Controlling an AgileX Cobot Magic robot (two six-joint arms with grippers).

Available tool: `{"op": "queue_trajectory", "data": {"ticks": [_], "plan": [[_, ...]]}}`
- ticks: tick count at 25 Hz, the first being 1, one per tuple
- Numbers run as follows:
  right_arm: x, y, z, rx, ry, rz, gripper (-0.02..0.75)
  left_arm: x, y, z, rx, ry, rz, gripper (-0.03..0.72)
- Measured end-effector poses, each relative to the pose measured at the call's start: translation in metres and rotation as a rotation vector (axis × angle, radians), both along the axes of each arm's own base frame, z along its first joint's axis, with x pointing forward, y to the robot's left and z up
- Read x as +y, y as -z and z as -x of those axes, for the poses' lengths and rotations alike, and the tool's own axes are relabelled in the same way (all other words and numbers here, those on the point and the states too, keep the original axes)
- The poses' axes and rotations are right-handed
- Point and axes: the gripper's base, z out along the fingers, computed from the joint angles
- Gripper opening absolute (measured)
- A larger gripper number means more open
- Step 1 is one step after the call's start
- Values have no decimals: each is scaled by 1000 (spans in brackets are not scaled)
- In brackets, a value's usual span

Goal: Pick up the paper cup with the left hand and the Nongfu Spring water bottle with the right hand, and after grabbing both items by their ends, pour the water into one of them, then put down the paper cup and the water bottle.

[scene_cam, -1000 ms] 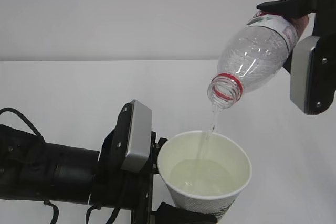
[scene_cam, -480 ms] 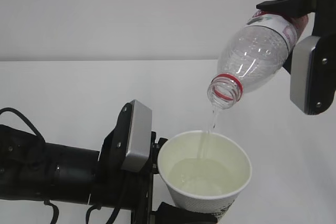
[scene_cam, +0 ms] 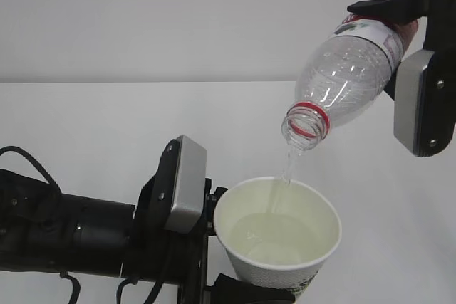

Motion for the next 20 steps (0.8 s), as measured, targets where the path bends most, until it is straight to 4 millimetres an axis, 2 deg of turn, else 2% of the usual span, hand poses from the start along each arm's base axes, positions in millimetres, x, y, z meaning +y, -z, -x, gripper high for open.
{"op": "queue_trajectory", "data": {"ticks": [20], "plan": [[0, 0, 0, -4, -3, 2, 484, 0, 0, 0, 1, -2, 1, 543]]}}
